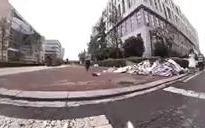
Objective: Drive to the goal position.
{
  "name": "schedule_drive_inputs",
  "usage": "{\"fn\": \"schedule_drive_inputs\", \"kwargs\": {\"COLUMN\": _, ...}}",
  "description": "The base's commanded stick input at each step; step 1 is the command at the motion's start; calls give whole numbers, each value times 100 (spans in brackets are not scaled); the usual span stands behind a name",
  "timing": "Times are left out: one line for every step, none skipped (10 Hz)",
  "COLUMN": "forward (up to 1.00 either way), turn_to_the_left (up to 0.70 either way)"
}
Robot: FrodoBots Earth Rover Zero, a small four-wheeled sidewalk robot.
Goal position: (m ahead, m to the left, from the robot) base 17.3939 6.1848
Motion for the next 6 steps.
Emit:
{"fn": "schedule_drive_inputs", "kwargs": {"forward": 17, "turn_to_the_left": -38}}
{"fn": "schedule_drive_inputs", "kwargs": {"forward": 0, "turn_to_the_left": -45}}
{"fn": "schedule_drive_inputs", "kwargs": {"forward": 0, "turn_to_the_left": -45}}
{"fn": "schedule_drive_inputs", "kwargs": {"forward": 0, "turn_to_the_left": -45}}
{"fn": "schedule_drive_inputs", "kwargs": {"forward": 0, "turn_to_the_left": -45}}
{"fn": "schedule_drive_inputs", "kwargs": {"forward": 0, "turn_to_the_left": -45}}
